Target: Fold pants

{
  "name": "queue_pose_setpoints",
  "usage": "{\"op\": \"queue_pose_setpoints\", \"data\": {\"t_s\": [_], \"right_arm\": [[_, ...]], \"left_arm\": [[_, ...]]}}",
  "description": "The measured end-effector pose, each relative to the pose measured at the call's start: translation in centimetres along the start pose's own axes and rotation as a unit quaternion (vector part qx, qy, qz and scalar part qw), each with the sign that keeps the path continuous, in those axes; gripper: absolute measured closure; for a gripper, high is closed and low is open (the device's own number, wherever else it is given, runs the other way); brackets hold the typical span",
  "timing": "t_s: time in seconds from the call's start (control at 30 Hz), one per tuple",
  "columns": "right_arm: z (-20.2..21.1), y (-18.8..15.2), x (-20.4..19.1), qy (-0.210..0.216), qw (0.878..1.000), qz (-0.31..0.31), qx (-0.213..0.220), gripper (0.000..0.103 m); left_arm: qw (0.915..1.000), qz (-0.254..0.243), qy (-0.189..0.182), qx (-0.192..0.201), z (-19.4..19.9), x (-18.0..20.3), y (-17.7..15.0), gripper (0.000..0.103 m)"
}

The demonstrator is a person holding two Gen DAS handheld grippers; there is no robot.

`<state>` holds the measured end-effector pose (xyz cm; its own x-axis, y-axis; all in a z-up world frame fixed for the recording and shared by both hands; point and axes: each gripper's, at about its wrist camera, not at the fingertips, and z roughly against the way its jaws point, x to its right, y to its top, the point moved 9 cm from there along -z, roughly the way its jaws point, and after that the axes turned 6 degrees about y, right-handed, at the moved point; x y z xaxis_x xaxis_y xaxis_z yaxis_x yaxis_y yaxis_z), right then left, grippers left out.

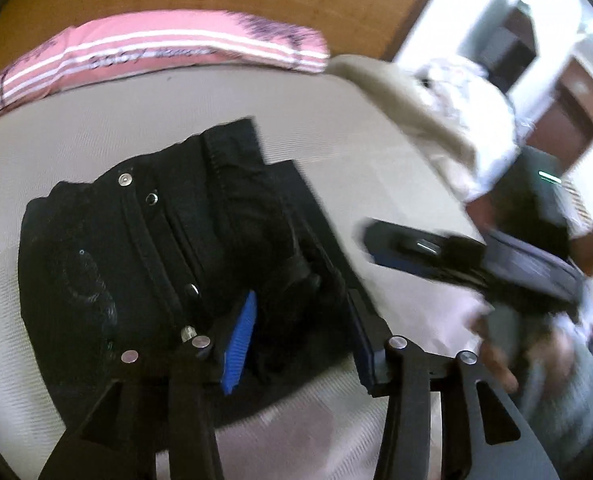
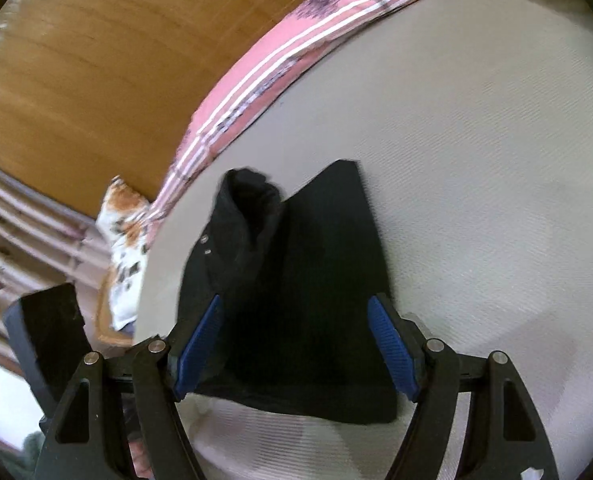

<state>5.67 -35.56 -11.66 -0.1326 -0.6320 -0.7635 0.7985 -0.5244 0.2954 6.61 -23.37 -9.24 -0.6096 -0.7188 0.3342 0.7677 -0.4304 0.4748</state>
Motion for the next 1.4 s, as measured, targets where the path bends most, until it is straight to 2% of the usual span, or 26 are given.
{"op": "queue_pose_setpoints", "data": {"t_s": [0.03, 0.1, 0.2, 0.3, 0.37, 0.5, 0.6, 0.67, 0.77, 0.8, 0.83, 0.87, 0.9, 0.93, 1.0, 1.2, 1.3, 1.4], "right_arm": [[-0.5, 0.0, 0.0, 0.01, 1.0, 0.001, -0.01, 0.03], [-1.5, 0.2, 0.2, 0.017, 1.0, 0.001, -0.021, 0.03], [-3.0, 0.6, 1.0, 0.019, 0.999, -0.007, -0.038, 0.03], [-4.1, 1.0, 0.9, 0.043, 0.998, -0.008, -0.046, 0.029], [-4.8, 1.3, 1.0, 0.039, 0.998, -0.001, -0.05, 0.029], [-6.4, 1.9, 1.2, 0.056, 0.996, 0.007, -0.066, 0.029], [-7.4, 2.3, 0.6, 0.066, 0.995, 0.023, -0.073, 0.029], [-8.1, 2.5, 0.3, 0.073, 0.994, 0.036, -0.077, 0.03], [-8.9, 2.8, 0.1, 0.08, 0.993, 0.035, -0.075, 0.04], [-9.1, 2.9, 0.0, 0.081, 0.993, 0.035, -0.074, 0.047], [-9.2, 2.8, -0.1, 0.086, 0.993, 0.035, -0.078, 0.06], [-9.2, 2.8, -0.3, 0.09, 0.992, 0.029, -0.079, 0.067], [-9.2, 2.7, -0.6, 0.098, 0.992, 0.02, -0.08, 0.08], [-9.0, 2.7, -0.9, 0.095, 0.993, 0.018, -0.073, 0.086], [-8.1, 2.7, -1.8, 0.068, 0.996, 0.03, -0.059, 0.09], [-4.1, 3.8, -4.5, 0.054, 0.998, 0.036, 0.0, 0.093], [-3.0, 4.4, -2.8, 0.034, 0.999, 0.017, 0.022, 0.093], [-3.4, 3.5, 1.4, -0.027, 0.999, -0.011, 0.02, 0.093]], "left_arm": [[0.9999, -0.003, -0.007, 0.006, 0.9, -0.1, -0.2, 0.055], [0.9998, 0.004, 0.004, 0.018, 2.3, -1.4, -0.3, 0.052], [0.9979, 0.041, 0.039, 0.03, 3.2, -5.1, -0.9, 0.052], [0.9925, 0.101, 0.063, 0.028, 3.4, -9.1, -1.4, 0.052], [0.9893, 0.118, 0.082, 0.026, 2.9, -11.0, -1.4, 0.052], [0.9906, 0.109, 0.081, 0.017, 2.2, -12.0, -2.7, 0.052], [0.9933, 0.098, 0.059, -0.014, 0.6, -11.3, -4.2, 0.052], [0.9933, 0.094, 0.067, -0.014, -0.3, -11.3, -4.5, 0.052], [0.9942, 0.08, 0.071, -0.007, -0.7, -11.0, -4.0, 0.052], [0.9943, 0.082, 0.067, -0.007, -0.7, -11.0, -3.9, 0.052], [0.9944, 0.086, 0.062, -0.007, -0.6, -11.1, -3.8, 0.052], [0.9943, 0.089, 0.058, -0.008, -0.6, -11.2, -3.8, 0.052], [0.9941, 0.093, 0.054, -0.008, -0.6, -11.3, -3.7, 0.052], [0.9937, 0.1, 0.051, -0.009, -0.4, -11.3, -3.6, 0.052], [0.9932, 0.107, 0.046, -0.001, 0.3, -11.3, -3.1, 0.052], [0.9928, 0.088, 0.063, 0.049, 3.0, -11.0, -0.9, 0.052], [0.9941, 0.072, 0.063, 0.05, 2.6, -10.2, -0.5, 0.052], [0.9954, 0.062, 0.066, 0.029, 0.9, -9.8, -0.8, 0.052]]}}
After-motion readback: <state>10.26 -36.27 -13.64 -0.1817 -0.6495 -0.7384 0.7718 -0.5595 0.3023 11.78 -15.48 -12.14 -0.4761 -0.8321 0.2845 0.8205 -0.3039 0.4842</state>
